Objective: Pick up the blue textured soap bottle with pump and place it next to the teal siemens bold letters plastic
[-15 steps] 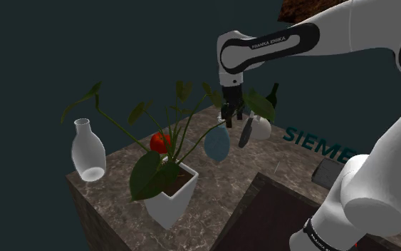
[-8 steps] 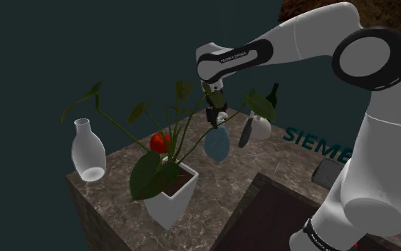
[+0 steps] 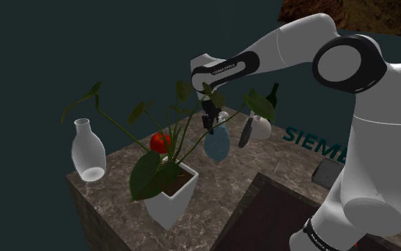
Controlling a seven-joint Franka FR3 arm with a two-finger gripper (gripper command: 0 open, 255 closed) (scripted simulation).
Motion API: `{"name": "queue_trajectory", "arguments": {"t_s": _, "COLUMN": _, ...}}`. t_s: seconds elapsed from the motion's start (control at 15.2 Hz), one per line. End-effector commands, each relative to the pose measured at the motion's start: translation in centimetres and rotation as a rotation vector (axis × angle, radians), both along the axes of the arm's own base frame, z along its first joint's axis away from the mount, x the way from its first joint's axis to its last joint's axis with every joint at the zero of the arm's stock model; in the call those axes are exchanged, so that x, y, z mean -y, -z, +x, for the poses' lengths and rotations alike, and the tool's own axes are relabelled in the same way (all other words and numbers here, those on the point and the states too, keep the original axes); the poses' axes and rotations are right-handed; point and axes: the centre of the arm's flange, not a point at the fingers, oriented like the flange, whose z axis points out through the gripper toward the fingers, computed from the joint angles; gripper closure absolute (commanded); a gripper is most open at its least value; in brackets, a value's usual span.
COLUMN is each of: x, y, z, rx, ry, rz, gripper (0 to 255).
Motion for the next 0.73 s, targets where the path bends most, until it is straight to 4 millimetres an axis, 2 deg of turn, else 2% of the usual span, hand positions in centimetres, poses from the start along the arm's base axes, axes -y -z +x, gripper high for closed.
{"name": "queue_trajectory", "arguments": {"t_s": 0.0, "x": 0.18, "y": 0.93, "z": -0.33, "rx": 0.000, "ry": 0.000, "rz": 0.000, "gripper": 0}}
{"name": "queue_trajectory", "arguments": {"t_s": 0.53, "x": 0.24, "y": 1.21, "z": -0.43, "rx": 0.000, "ry": 0.000, "rz": 0.000, "gripper": 0}}
{"name": "queue_trajectory", "arguments": {"t_s": 0.59, "x": 0.24, "y": 1.21, "z": -0.43, "rx": 0.000, "ry": 0.000, "rz": 0.000, "gripper": 255}}
{"name": "queue_trajectory", "arguments": {"t_s": 0.66, "x": 0.24, "y": 1.21, "z": -0.43, "rx": 0.000, "ry": 0.000, "rz": 0.000, "gripper": 255}}
